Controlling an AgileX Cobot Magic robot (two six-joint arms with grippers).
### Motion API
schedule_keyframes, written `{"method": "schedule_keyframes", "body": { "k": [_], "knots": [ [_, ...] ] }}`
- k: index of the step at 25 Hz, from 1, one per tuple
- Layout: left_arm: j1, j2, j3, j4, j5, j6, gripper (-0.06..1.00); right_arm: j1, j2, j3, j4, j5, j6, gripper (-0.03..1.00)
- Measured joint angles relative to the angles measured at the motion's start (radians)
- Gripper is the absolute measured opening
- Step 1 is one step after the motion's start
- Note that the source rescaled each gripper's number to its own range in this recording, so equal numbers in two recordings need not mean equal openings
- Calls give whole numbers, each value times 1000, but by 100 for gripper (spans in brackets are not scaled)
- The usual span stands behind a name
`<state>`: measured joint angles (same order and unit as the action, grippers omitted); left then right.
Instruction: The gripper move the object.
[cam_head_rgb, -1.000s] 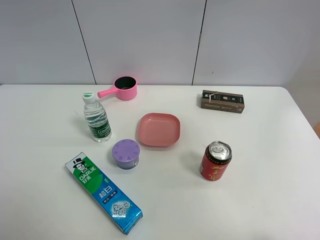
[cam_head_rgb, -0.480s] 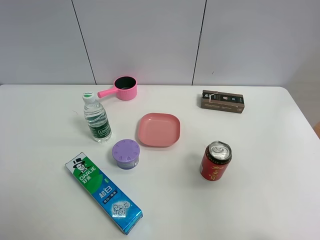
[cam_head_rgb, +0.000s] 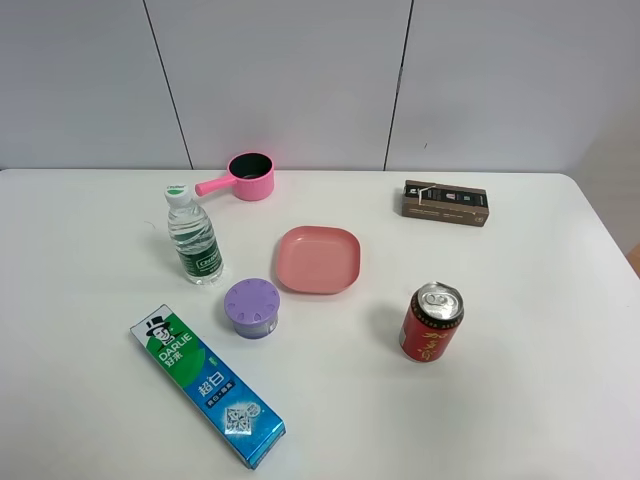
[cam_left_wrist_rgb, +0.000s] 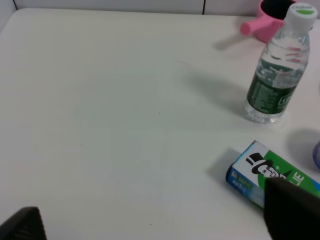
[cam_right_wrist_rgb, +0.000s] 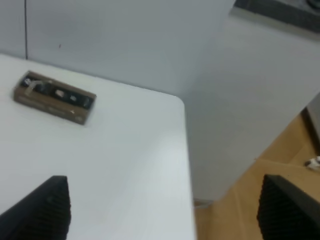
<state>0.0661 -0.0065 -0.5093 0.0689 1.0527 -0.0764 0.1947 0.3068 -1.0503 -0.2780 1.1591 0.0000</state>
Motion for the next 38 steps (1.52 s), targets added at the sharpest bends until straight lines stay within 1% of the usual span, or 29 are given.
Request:
{"method": "schedule_keyframes", "body": {
  "k": [2,4,6,11,15,17,20,24,26,38],
  "knots": [
    [0,0,0,0,0,0,100,-73,-31,33,72,-37,7,96],
    [0,0,0,0,0,0,100,-143,-80,107,124,-72,13,96],
    [0,0,0,0,0,0,100,-193,-151,193,170,-105,13,96],
    [0,0,0,0,0,0,100,-266,-298,390,231,-155,0,96],
    [0,0,0,0,0,0,100,-315,-310,469,307,-162,0,96],
    [0,0,0,1,0,0,100,-324,-310,508,340,-172,0,96],
    [0,0,0,1,0,0,100,-324,-310,524,349,-165,0,96],
    [0,0,0,1,0,0,100,-324,-310,548,347,-109,0,96],
    [0,0,0,1,0,0,100,-324,-310,552,345,-99,0,96],
    [0,0,0,1,0,0,100,-324,-310,552,339,-99,0,96]
  ]
}}
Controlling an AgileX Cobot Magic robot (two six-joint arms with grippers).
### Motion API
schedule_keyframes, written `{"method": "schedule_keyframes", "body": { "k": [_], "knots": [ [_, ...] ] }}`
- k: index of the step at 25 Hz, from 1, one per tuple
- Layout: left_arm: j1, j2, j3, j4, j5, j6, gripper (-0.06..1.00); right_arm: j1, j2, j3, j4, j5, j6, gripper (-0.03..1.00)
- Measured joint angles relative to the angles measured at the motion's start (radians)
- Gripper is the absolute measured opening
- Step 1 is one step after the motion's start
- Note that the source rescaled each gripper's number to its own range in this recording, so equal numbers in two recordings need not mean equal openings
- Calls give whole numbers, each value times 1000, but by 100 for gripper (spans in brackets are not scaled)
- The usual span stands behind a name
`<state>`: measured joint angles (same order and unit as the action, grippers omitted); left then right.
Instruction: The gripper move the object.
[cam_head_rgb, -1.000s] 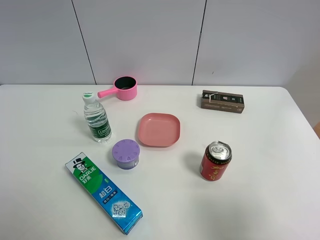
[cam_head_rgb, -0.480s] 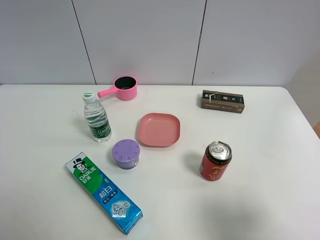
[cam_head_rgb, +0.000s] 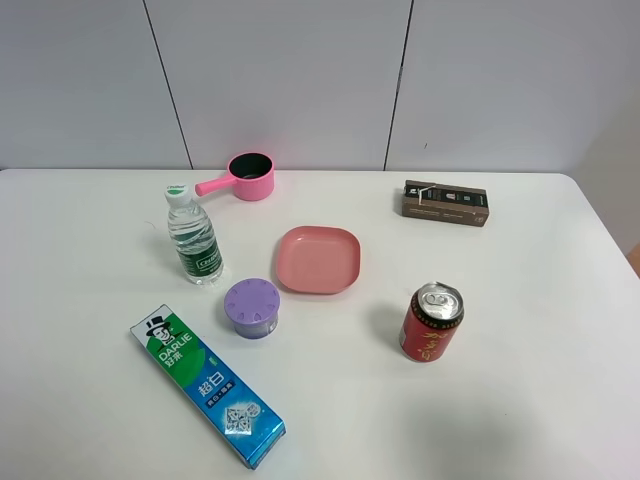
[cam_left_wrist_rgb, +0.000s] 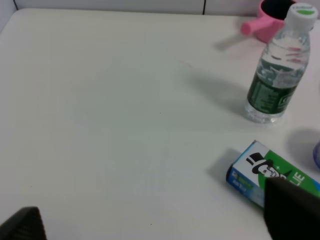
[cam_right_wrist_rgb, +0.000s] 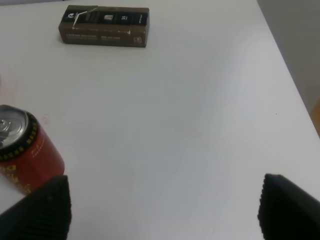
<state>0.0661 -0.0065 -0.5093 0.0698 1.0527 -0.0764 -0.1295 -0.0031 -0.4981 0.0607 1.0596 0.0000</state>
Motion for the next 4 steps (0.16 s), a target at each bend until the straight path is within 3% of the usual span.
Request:
{"method": "schedule_keyframes", "body": {
  "k": [4],
  "knots": [
    [0,0,0,0,0,0,100,0,0,0,0,0,0,96]
  ]
}}
